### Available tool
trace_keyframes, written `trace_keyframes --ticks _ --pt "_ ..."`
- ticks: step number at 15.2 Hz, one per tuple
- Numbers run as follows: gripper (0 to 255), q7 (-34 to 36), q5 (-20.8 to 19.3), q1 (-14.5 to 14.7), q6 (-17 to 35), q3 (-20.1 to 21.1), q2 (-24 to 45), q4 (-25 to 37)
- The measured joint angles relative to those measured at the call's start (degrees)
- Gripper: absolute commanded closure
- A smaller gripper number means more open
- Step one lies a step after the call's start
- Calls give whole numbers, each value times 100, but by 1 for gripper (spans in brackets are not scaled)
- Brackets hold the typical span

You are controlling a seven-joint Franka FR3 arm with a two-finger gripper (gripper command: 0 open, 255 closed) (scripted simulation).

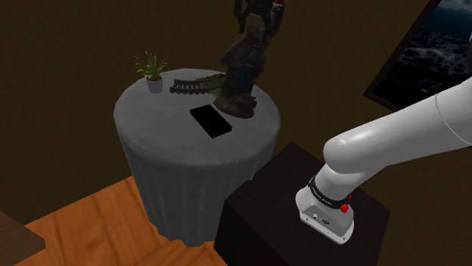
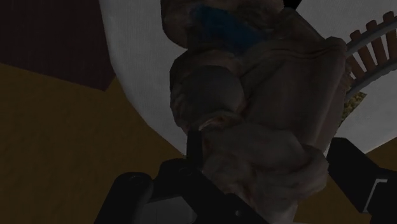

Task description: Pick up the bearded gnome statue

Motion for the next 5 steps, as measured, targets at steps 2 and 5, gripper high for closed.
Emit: trace_keyframes --ticks 2,5 --pt "255 3 -7 -6 -143 -2 17 158" --pt "255 5 -42 -29 -360 0 111 464"
